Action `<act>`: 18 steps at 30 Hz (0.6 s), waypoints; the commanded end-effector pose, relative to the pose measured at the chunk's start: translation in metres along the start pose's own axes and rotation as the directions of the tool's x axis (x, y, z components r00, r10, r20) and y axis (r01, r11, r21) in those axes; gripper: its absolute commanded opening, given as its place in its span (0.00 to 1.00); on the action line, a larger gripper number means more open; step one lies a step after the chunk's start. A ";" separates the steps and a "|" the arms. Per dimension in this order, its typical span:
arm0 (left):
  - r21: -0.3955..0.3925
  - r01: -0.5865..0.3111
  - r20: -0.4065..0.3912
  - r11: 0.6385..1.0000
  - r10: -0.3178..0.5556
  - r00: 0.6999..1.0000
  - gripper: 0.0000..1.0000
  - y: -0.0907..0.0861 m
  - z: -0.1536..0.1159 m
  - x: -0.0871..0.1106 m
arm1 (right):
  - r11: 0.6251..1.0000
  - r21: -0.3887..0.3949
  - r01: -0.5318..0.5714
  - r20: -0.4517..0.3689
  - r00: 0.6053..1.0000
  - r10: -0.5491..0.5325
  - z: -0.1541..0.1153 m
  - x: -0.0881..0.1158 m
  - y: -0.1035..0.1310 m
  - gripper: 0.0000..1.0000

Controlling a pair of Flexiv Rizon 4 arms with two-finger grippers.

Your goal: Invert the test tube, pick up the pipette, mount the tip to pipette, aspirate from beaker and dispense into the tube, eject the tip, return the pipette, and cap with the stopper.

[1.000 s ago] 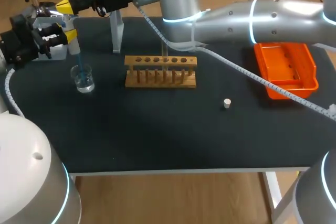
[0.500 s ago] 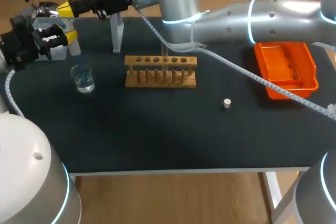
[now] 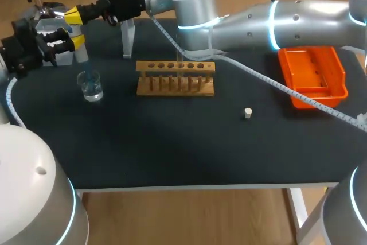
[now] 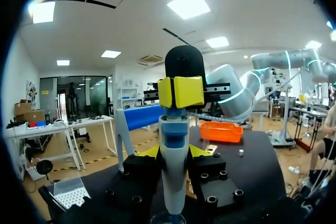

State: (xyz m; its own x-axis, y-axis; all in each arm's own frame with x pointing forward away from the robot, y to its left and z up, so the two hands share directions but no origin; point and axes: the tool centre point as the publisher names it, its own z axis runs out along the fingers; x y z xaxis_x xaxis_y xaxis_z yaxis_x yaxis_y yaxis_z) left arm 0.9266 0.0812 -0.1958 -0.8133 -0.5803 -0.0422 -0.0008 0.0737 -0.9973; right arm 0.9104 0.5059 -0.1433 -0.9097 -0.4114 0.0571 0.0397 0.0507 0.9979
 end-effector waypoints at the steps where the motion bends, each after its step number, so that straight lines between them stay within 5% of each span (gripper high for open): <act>1: 0.001 -0.001 0.004 1.000 0.001 1.000 0.00 -0.007 0.001 -0.001 | 1.000 -0.001 0.008 -0.004 1.000 -0.008 -0.001 -0.004 -0.004 0.00; 8: 0.001 -0.001 0.004 1.000 0.001 1.000 0.00 -0.007 0.001 -0.001 | 0.997 -0.011 0.072 -0.008 0.997 -0.072 -0.003 0.003 0.028 0.00; 10: 0.001 -0.001 0.004 1.000 0.001 1.000 0.00 -0.007 0.001 -0.001 | 0.997 -0.008 0.081 0.001 0.997 -0.081 -0.006 0.006 0.035 0.39; 11: 0.001 -0.001 0.004 1.000 0.001 1.000 0.00 -0.007 0.001 -0.001 | 0.996 -0.004 0.090 0.008 0.996 -0.090 -0.009 0.008 0.038 0.87; 12: 0.001 -0.001 0.004 1.000 0.001 1.000 0.00 -0.007 0.001 -0.001 | 0.995 -0.001 0.096 0.011 0.995 -0.096 -0.011 0.010 0.041 1.00; 18: 0.001 -0.001 0.004 1.000 0.001 1.000 0.00 -0.007 0.001 -0.001 | 0.992 0.036 0.124 0.037 0.991 -0.125 -0.034 0.022 0.050 1.00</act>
State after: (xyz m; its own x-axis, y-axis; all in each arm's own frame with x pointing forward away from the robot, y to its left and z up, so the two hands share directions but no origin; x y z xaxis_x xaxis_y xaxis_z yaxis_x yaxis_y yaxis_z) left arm 0.9281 0.0810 -0.1896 -0.8129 -0.5807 -0.0436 0.0027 0.0711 -0.9975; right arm 0.9146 0.4897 -0.0998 -0.9129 -0.4026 -0.0676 -0.0766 0.0063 0.9970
